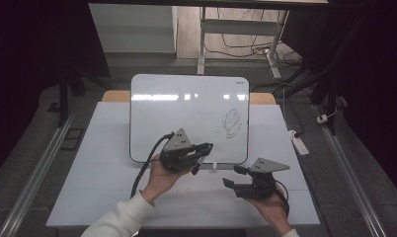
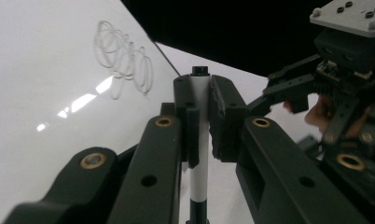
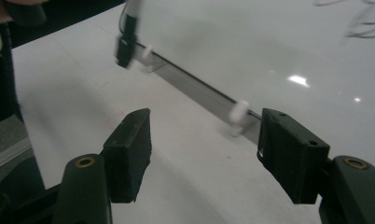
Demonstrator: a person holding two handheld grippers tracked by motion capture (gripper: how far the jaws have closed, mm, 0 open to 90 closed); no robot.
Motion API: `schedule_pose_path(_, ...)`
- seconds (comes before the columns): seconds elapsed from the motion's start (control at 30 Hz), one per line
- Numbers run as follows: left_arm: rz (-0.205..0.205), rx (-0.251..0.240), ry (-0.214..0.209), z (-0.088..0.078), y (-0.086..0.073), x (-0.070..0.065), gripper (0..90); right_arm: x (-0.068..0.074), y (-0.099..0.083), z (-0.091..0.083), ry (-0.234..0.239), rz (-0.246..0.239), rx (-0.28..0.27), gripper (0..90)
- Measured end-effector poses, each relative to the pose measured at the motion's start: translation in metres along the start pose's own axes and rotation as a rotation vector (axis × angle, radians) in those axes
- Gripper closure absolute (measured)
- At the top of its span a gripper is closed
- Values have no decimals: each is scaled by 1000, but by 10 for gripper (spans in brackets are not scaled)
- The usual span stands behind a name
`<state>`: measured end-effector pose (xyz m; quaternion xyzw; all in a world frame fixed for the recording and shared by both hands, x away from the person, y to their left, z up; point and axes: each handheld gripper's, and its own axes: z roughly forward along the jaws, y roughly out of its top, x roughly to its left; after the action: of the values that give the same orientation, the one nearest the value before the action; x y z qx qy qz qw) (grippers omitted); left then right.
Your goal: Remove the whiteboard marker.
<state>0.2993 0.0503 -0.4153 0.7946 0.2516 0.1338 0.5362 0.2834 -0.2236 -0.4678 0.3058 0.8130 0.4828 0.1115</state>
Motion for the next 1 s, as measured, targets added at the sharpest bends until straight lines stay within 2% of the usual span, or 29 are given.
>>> schedule_pose_path(0.1,13,5,7,8,-4,-5,815,10,3,11,20,-2,16,351)
schedule_pose_path(0.23,4,0,6,14,-7,-8,815,20,7,26,28,5,32,377)
schedule_pose_path(0.47,-7,-11,0,21,-9,-12,815,27,14,42,37,34,37,429)
schedule_pose_path(0.7,3,-10,8,27,-11,-18,815,32,20,50,31,73,43,530)
schedule_pose_path(0.77,4,-11,12,28,-10,-19,814,32,21,53,26,101,56,615)
schedule_pose_path(0.87,7,-15,27,29,-10,-22,814,33,22,55,20,117,71,715)
schedule_pose_path(1.0,10,-21,34,30,-9,-25,813,30,21,54,-3,148,83,753)
